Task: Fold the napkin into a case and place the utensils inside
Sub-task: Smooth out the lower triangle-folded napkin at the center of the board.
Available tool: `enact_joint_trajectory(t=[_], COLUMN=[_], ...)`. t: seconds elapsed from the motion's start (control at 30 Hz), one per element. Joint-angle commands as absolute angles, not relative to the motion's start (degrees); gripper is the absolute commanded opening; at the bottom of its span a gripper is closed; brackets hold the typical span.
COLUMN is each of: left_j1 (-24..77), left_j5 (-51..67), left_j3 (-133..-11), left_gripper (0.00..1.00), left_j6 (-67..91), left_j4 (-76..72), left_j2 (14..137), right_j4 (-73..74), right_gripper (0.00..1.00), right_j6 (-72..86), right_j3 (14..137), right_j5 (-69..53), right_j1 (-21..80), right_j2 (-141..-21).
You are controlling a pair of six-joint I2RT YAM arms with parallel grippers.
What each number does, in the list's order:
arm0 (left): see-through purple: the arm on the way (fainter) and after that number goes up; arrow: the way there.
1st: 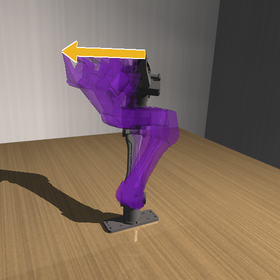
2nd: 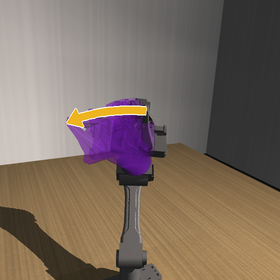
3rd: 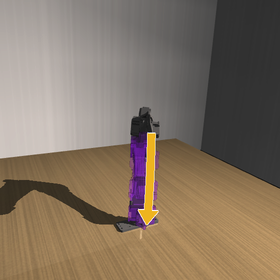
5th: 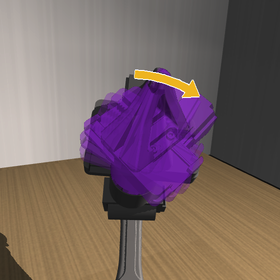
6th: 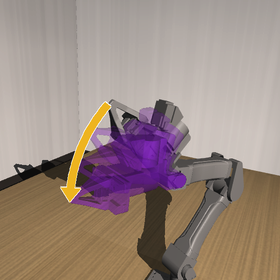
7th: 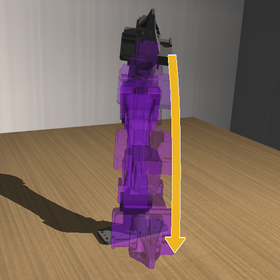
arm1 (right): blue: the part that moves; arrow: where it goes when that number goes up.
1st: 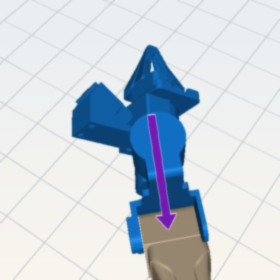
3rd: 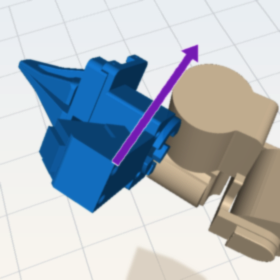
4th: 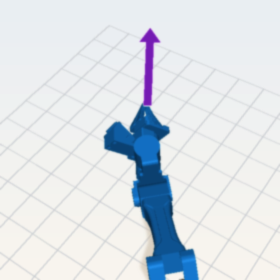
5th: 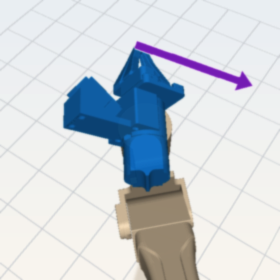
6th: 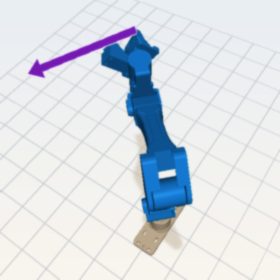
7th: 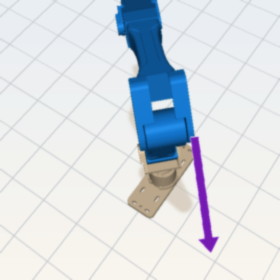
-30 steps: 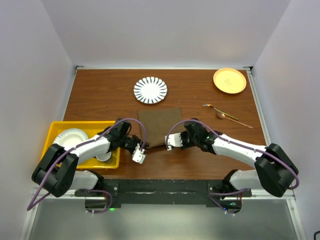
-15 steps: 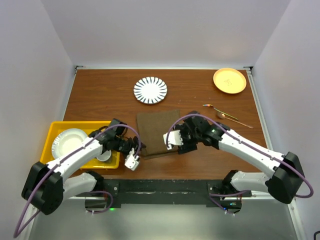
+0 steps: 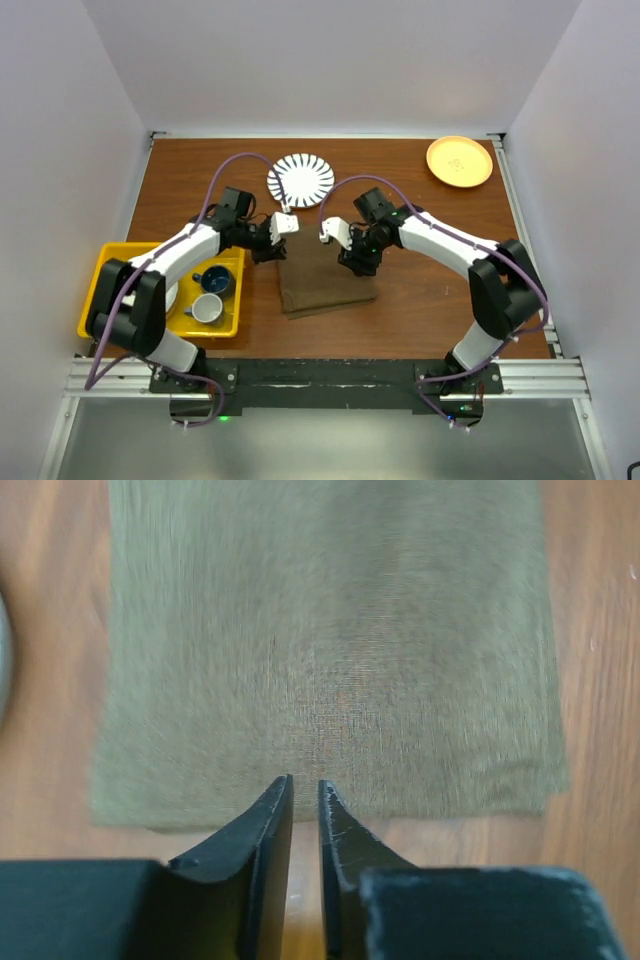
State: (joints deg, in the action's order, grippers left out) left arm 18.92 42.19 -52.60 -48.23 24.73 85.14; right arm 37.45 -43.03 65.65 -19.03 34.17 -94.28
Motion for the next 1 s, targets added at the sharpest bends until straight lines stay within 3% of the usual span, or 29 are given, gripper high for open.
enact_joint_trajectory(t=[0.0,0.3,0.43,0.5,0.63,0.73,0.8,0.87,0.97], left_j1=[18.81,18.9,18.9,17.5,11.96,10.64,10.28,10.2,10.2], left_j5=[38.59,37.61,41.3,45.76,50.45,46.59,44.31,40.63,34.48], left_j3=[-55.28,-63.88,-66.79,-66.19,-58.99,-53.63,-51.77,-51.07,-52.55], left_gripper=[0.2,0.13,0.14,0.18,0.41,0.51,0.64,0.7,0.71], left_j6=[-25.33,-9.86,-2.92,-0.8,16.12,25.38,32.56,36.89,41.83], left_j4=[18.29,15.3,11.7,8.55,-4.64,-10.45,-12.65,-13.36,-8.99], left_j2=[90.16,106.94,108.11,105.57,98.45,93.79,92.55,92.81,94.13], right_j4=[36.83,34.98,35.59,37.61,37.54,34.73,32.53,29.37,25.93], right_gripper=[0.53,0.49,0.48,0.48,0.5,0.51,0.53,0.53,0.5], right_j6=[-39.82,-43.06,-44.3,-44.39,-40.88,-35.35,-33.23,-31.38,-30.76], right_j3=[65.3,61.61,63.19,65.82,69.34,69.96,69.26,67.59,65.48], right_j5=[-21.09,-16.09,-15.38,-16.69,-22.23,-23.29,-22.07,-20.14,-17.32], right_j1=[33.84,26.55,24.08,23.99,25.91,31.17,34.52,39.53,45.08], right_j2=[-98.51,-101.95,-100.29,-98.8,-92.91,-89.74,-88.25,-87.8,-88.15])
